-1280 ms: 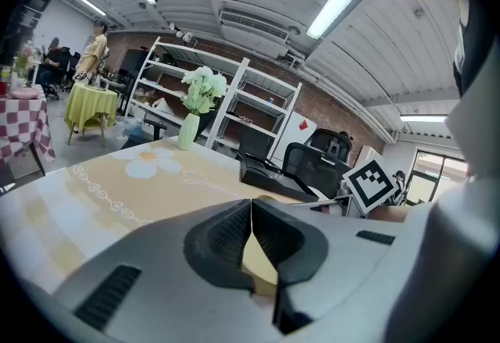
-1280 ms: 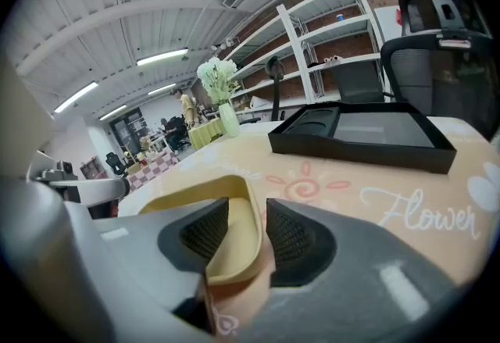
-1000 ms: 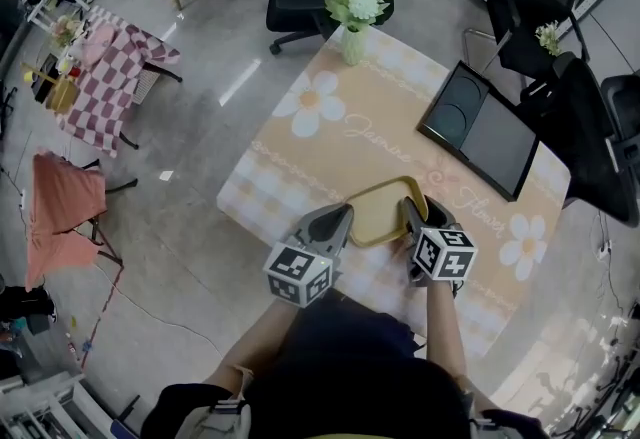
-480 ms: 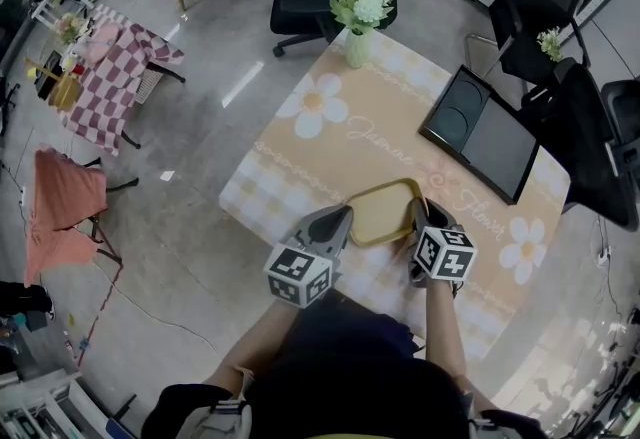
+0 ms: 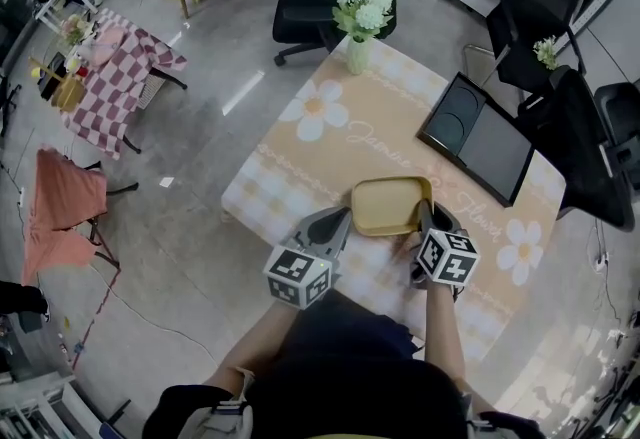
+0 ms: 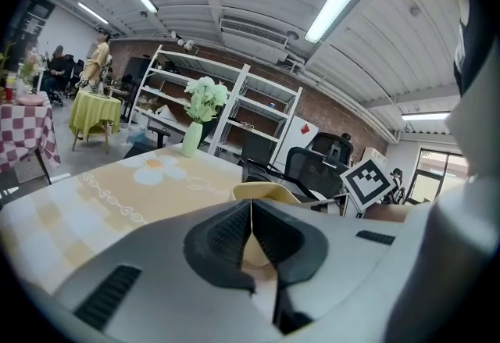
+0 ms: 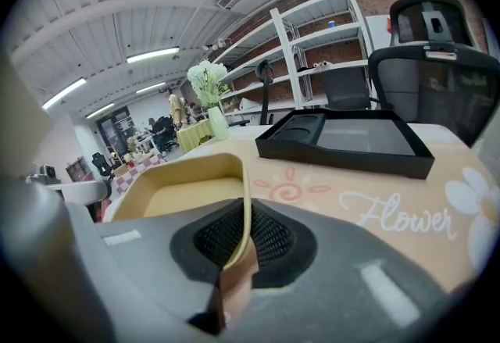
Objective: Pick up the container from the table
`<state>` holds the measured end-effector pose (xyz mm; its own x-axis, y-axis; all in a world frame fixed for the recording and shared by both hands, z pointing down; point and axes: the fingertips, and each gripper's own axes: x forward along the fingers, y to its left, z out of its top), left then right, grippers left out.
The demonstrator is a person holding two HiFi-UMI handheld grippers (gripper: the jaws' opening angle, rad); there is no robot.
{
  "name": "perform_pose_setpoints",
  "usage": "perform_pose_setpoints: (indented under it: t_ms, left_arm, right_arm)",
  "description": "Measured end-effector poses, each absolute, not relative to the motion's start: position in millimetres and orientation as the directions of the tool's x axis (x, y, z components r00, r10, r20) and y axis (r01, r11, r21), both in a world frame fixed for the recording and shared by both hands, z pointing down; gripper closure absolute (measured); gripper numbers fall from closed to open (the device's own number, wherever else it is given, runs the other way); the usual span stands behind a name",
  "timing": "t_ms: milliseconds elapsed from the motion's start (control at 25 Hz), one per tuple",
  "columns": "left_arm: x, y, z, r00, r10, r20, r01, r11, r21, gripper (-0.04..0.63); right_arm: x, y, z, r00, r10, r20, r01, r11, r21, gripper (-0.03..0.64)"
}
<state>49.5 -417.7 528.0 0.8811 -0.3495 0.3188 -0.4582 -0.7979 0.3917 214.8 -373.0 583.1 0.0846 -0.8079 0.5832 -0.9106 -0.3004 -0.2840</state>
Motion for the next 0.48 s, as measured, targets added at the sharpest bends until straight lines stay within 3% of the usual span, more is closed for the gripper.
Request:
perform_pose_setpoints:
  t_ms: [480]
  left_arm:
    - [50, -399, 517, 0.899, -0.331, 0.287, -0.423, -0.827, 0.369, 0.584]
  right_arm:
    - [239, -344, 544, 0.207, -0.856, 0.474, -0.862, -0.389, -0.326, 0.603]
